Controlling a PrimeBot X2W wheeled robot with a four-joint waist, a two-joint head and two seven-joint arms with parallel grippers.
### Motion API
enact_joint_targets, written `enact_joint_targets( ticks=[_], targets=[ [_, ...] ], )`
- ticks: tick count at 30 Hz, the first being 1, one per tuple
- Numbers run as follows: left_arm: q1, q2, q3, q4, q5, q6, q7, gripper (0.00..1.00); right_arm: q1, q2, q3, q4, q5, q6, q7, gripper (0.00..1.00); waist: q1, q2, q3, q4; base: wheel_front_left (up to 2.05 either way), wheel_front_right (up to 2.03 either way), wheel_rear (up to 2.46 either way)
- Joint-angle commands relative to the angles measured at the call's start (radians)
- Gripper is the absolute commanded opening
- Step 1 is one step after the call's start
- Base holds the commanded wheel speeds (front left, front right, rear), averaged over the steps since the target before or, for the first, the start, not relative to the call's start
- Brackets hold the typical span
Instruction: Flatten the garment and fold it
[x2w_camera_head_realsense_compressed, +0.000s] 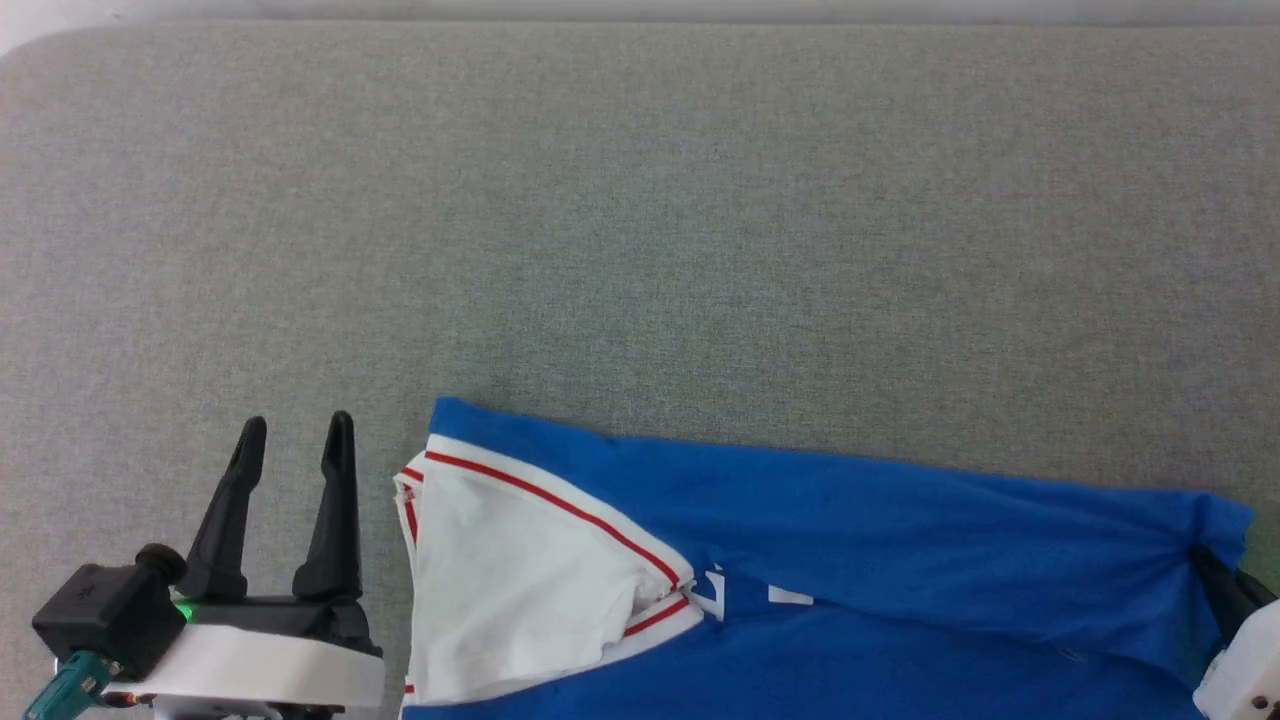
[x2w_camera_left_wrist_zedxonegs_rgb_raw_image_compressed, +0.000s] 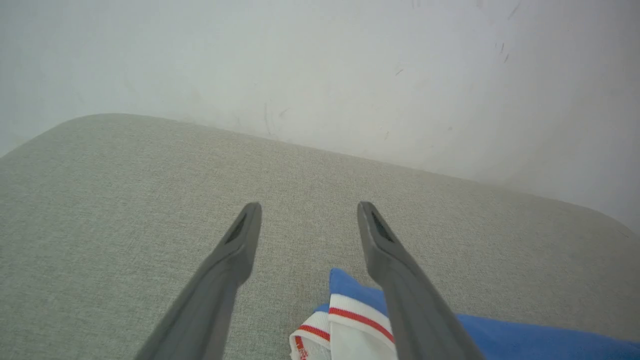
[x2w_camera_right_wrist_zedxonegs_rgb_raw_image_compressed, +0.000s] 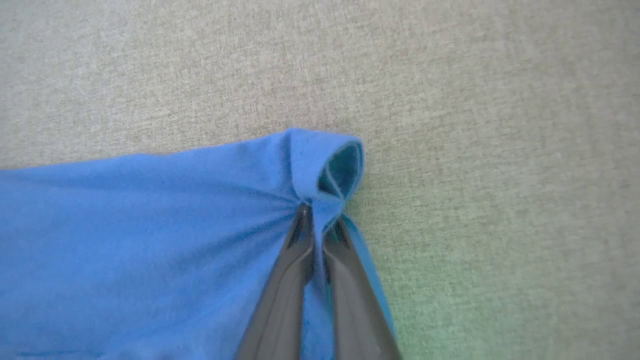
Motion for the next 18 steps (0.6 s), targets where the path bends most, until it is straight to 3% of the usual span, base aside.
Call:
enact_joint_targets(
  ticks=[1, 7, 14, 18],
  targets=[
    [-0.013, -0.004, 0.001, 0.004, -0.003, -0.008, -0.002, 1.00, -0.002, 0.010, -0.002, 0.002, 0.001, -0.002, 0.016, 0.00, -0.0002, -0.0001, -0.016, -0.007, 0.00, 0.00, 0.00],
    [-0.001, -0.007, 0.001, 0.012, -0.013, -0.009, -0.003, 1.00, -0.048, -0.034, -0.068, -0.055, -0.043, -0.002, 0.015, 0.00, -0.0002, -0.0001, -0.062, -0.024, 0.00, 0.00, 0.00],
    [0.006, -0.010, -0.010, 0.018, -0.016, -0.008, 0.005, 1.00, -0.074, -0.115, -0.158, -0.036, -0.095, -0.002, 0.036, 0.00, -0.0002, -0.0001, -0.094, -0.027, 0.00, 0.00, 0.00],
    [0.012, -0.012, -0.016, 0.022, -0.020, -0.011, 0.005, 1.00, -0.074, -0.134, -0.152, -0.035, -0.076, -0.002, 0.060, 0.00, -0.0002, -0.0001, -0.111, -0.022, 0.00, 0.00, 0.00]
  ],
)
